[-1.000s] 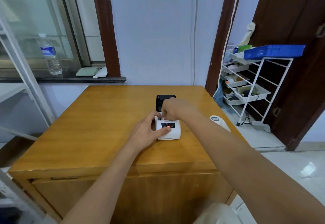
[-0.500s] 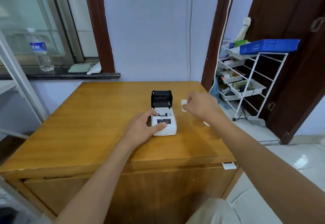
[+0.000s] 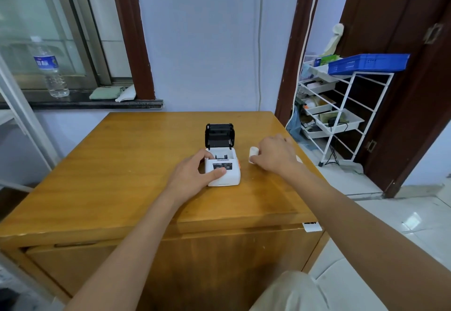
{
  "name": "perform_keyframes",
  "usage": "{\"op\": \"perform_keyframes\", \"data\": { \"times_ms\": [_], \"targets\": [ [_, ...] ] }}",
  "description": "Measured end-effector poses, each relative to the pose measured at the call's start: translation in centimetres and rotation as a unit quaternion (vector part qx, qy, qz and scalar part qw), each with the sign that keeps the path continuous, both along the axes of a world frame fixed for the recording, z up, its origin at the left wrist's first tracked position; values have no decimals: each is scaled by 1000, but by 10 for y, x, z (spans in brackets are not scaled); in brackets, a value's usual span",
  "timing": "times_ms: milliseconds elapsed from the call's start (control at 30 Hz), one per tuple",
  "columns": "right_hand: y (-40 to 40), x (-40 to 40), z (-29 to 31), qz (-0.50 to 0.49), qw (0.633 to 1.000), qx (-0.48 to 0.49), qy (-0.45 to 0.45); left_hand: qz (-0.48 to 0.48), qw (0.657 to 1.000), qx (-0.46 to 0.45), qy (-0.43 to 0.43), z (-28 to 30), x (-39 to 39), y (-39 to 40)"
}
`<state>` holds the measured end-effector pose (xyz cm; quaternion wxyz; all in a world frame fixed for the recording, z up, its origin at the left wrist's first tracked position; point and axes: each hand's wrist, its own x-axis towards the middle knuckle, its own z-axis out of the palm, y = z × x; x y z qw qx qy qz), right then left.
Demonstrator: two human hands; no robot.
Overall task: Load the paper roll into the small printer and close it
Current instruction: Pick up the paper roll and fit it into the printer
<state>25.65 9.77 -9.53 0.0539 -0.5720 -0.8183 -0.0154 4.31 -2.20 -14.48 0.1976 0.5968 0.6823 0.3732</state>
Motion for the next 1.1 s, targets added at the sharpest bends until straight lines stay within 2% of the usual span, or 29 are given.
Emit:
{"op": "perform_keyframes", "data": {
  "times_ms": [100, 300, 400, 500, 700, 767, 833, 900, 967, 1000, 1100],
  "targets": [
    [-1, 2, 1, 1, 1000, -12, -2, 0, 1000, 3, -3, 0, 0, 0],
    [-5, 28, 7, 9, 998, 2, 60, 5, 1000, 4, -2, -3, -2, 3],
    [-3, 52, 7, -26, 999, 23, 38, 12, 1000, 2, 4, -3, -2, 4],
    [-1, 70, -4, -61, 998, -12, 20, 20, 1000, 10, -15, -1, 0, 6],
    [-16, 67, -10, -42, 991, 23, 124, 22, 1000, 14, -15, -1, 0, 4],
    [-32, 54, -3, -10, 983, 48, 178, 38, 997, 62, -7, -1, 0, 3],
    [-50, 37, 3, 61, 975, 55, 208, 75, 984, 163, -12, 0, -2, -1],
    [-69, 20, 6, 146, 964, 37, 218, 80, 965, 238, -78, 2, -5, -8],
    [-81, 2, 2, 200, 953, 41, 222, 47, 950, 251, -179, 5, -5, -15],
    [-85, -9, 0, 217, 948, 58, 223, 32, 948, 246, -200, 5, -5, -17],
    [-92, -45, -18, 251, 933, 133, 223, -5, 957, 210, -200, 5, -6, -19]
  ]
}}
